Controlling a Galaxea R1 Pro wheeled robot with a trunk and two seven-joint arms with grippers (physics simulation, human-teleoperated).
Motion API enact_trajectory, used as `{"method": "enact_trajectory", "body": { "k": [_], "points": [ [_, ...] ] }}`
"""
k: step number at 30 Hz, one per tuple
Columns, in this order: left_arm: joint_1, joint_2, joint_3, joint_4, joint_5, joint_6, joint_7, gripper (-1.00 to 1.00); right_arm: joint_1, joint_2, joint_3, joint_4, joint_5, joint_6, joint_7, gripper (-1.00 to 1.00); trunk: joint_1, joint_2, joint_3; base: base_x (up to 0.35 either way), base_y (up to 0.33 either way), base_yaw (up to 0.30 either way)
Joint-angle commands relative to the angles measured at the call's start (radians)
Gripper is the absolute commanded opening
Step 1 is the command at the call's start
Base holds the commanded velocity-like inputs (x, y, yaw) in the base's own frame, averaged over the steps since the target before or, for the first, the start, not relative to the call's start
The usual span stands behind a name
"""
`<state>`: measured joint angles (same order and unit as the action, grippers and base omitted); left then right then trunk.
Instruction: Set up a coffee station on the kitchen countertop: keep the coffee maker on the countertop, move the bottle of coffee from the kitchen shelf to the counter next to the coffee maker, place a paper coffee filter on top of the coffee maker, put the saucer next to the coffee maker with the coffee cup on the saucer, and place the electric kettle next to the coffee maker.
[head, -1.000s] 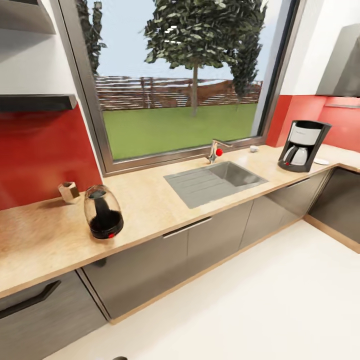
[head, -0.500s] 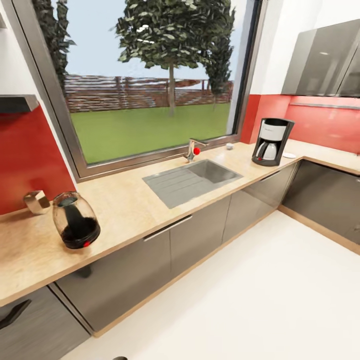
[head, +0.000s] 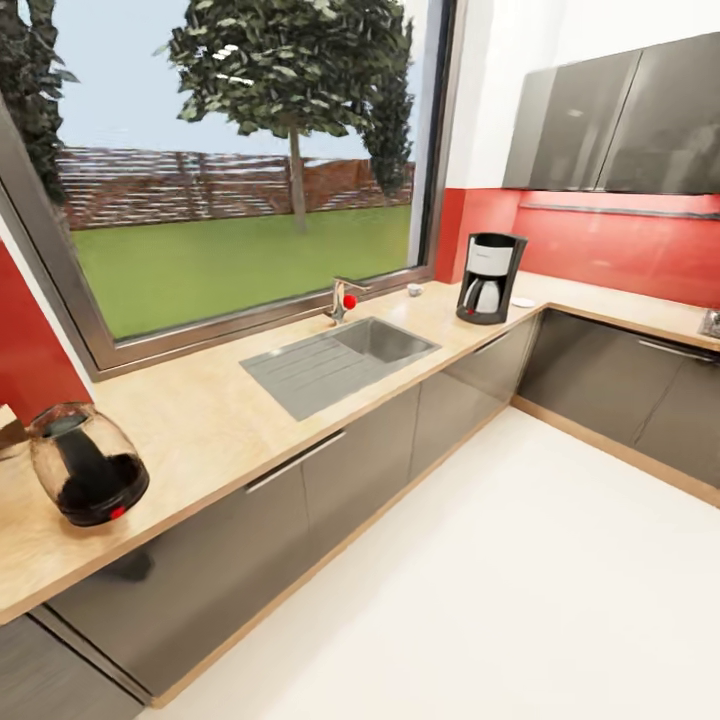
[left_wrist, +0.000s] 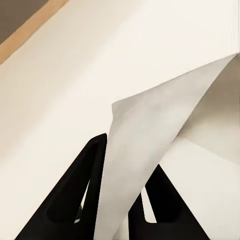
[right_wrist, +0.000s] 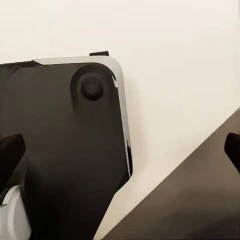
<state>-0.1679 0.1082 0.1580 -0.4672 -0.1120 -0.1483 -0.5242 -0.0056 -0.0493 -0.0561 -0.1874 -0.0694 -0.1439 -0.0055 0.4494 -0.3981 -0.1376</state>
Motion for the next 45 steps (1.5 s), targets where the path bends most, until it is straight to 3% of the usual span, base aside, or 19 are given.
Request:
{"method": "enact_trajectory", "body": {
  "k": [1, 13, 38, 45],
  "points": [
    [-0.001, -0.001, 0.007, 0.002, -0.015, -0.008, -0.003, -1.00, -0.001, 0.000, -0.002, 0.000, -0.007, -0.003, 0.001, 1.00, 0.001, -0.002, -0.002, 0.000, 0.000, -0.280],
    [-0.001, -0.002, -0.003, 0.004, -0.018, -0.008, -0.004, -1.00, -0.001, 0.000, -0.002, 0.000, -0.007, -0.003, 0.001, 1.00, 0.001, -0.002, -0.002, 0.091, -0.044, -0.280],
    [-0.001, -0.002, -0.001, 0.004, -0.017, -0.008, -0.003, -1.00, -0.001, 0.002, -0.002, 0.000, -0.007, -0.003, 0.001, 1.00, 0.001, -0.002, -0.002, 0.270, -0.131, -0.277],
    [-0.001, -0.002, 0.004, 0.004, -0.017, -0.008, -0.003, -1.00, -0.001, 0.002, -0.001, 0.001, -0.007, -0.003, 0.001, 1.00, 0.001, -0.002, -0.002, 0.329, -0.002, -0.100]
  ]
}}
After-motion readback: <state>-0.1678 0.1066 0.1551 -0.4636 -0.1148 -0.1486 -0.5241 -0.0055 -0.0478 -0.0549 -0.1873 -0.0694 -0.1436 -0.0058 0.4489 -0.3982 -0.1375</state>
